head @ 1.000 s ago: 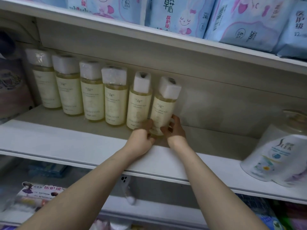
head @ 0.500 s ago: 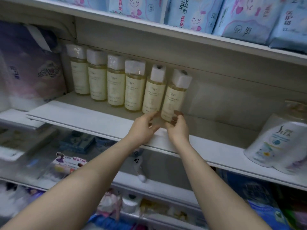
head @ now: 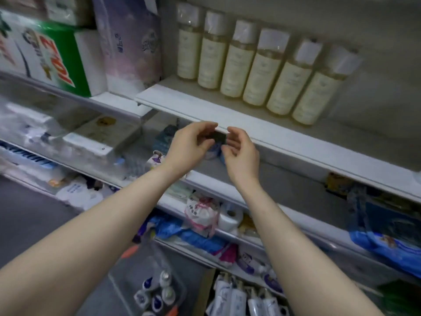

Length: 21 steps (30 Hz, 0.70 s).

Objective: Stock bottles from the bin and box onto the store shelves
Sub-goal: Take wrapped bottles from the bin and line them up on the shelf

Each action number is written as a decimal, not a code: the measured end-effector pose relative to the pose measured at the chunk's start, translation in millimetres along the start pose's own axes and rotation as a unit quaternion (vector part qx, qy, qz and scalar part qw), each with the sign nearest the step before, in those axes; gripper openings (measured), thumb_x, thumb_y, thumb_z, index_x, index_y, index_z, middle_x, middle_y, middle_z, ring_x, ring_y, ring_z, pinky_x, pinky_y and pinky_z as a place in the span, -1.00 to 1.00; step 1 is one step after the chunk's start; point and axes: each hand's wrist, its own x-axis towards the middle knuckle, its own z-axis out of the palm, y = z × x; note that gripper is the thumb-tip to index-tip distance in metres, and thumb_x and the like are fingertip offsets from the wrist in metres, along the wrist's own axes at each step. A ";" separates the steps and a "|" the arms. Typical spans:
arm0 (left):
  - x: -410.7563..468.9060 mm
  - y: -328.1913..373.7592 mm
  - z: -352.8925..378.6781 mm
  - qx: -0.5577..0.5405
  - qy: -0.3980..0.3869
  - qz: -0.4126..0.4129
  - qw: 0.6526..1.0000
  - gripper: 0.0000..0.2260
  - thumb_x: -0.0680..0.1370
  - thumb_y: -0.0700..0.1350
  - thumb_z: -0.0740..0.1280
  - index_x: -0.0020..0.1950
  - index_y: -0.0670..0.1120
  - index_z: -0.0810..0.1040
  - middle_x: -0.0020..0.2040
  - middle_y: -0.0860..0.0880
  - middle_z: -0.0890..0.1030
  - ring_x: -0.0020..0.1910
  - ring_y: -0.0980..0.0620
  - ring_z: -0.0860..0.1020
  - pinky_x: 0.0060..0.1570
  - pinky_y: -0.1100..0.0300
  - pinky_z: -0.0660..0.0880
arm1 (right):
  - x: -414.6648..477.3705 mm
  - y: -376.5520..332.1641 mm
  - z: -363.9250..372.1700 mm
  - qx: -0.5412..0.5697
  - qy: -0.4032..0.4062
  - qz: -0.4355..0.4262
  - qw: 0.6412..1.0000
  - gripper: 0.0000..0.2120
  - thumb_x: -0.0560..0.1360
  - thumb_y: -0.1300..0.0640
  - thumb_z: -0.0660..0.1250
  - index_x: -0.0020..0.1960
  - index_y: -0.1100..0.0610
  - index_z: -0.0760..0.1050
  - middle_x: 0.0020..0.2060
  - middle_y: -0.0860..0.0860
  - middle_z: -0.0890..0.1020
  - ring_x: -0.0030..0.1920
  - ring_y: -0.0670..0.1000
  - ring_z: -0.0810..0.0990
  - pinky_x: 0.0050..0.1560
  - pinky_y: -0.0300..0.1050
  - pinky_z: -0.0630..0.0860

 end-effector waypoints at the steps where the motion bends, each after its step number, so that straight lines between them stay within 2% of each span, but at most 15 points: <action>1: -10.4 -12.9 -11.9 0.010 -0.001 -0.006 1.000 -0.64 0.51 -0.27 0.40 0.29 -0.08 0.57 0.18 -0.01 0.63 0.15 0.12 0.59 0.20 0.30 0.49 | -10.5 0.9 16.1 0.000 -0.013 0.003 1.000 -0.60 0.53 0.37 0.29 0.33 0.13 0.48 0.17 0.01 0.60 0.10 -0.10 0.59 0.08 -0.38 0.49; 5: -56.4 -69.5 -46.1 0.023 -0.017 -0.059 0.998 -0.67 0.54 -0.26 0.39 0.30 -0.10 0.56 0.18 0.01 0.62 0.14 0.15 0.57 0.15 0.40 0.48 | -53.7 20.2 77.5 -0.006 -0.070 0.035 0.997 -0.60 0.53 0.34 0.30 0.33 0.09 0.47 0.18 -0.07 0.58 0.11 -0.17 0.57 0.10 -0.37 0.49; 7: -80.9 -101.0 -55.3 0.015 -0.027 -0.097 0.995 -0.67 0.53 -0.26 0.39 0.30 -0.10 0.57 0.17 0.00 0.63 0.15 0.13 0.59 0.17 0.31 0.51 | -75.8 39.1 106.8 -0.016 -0.098 0.063 0.993 -0.60 0.51 0.34 0.31 0.32 0.10 0.48 0.17 -0.08 0.59 0.12 -0.14 0.58 0.11 -0.31 0.52; 9: -107.4 -131.4 -59.1 0.012 -0.038 -0.137 0.990 -0.66 0.53 -0.28 0.38 0.30 -0.11 0.56 0.18 -0.02 0.63 0.15 0.09 0.59 0.19 0.23 0.52 | -98.8 60.8 130.0 -0.024 -0.127 0.084 0.988 -0.59 0.49 0.36 0.31 0.31 0.12 0.48 0.16 -0.04 0.60 0.14 -0.06 0.60 0.15 -0.16 0.57; 13: -158.9 -188.9 -55.9 0.019 -0.054 -0.211 0.976 -0.65 0.52 -0.32 0.38 0.29 -0.13 0.56 0.17 -0.05 0.63 0.14 0.09 0.60 0.19 0.23 0.52 | -139.4 111.9 167.2 -0.049 -0.210 0.139 0.966 -0.59 0.51 0.35 0.31 0.33 0.11 0.47 0.22 0.01 0.59 0.19 -0.01 0.59 0.20 -0.01 0.57; 16: -197.1 -223.5 -46.4 0.030 -0.059 -0.253 0.965 -0.68 0.52 -0.28 0.41 0.27 -0.13 0.58 0.15 -0.05 0.64 0.09 0.11 0.61 0.11 0.37 0.51 | -168.2 148.8 187.3 -0.072 -0.251 0.159 0.952 -0.59 0.52 0.32 0.32 0.34 0.09 0.48 0.22 0.01 0.59 0.20 -0.01 0.58 0.21 0.05 0.56; 18: -222.6 -248.9 -38.1 0.023 -0.053 -0.296 0.953 -0.69 0.53 -0.26 0.40 0.27 -0.11 0.59 0.14 0.00 0.64 0.09 0.12 0.60 0.10 0.39 0.50 | -185.3 176.4 200.8 -0.082 -0.286 0.186 0.937 -0.58 0.52 0.34 0.33 0.35 0.09 0.47 0.23 -0.01 0.59 0.21 -0.04 0.55 0.24 0.03 0.53; 21: -261.6 -288.0 -23.0 0.009 -0.060 -0.351 0.935 -0.66 0.54 -0.31 0.38 0.30 -0.12 0.56 0.16 -0.01 0.62 0.14 0.09 0.57 0.07 0.46 0.46 | -207.7 216.3 216.8 -0.086 -0.321 0.232 0.914 -0.59 0.54 0.30 0.33 0.36 0.07 0.46 0.15 -0.09 0.54 0.17 -0.06 0.54 0.25 0.01 0.52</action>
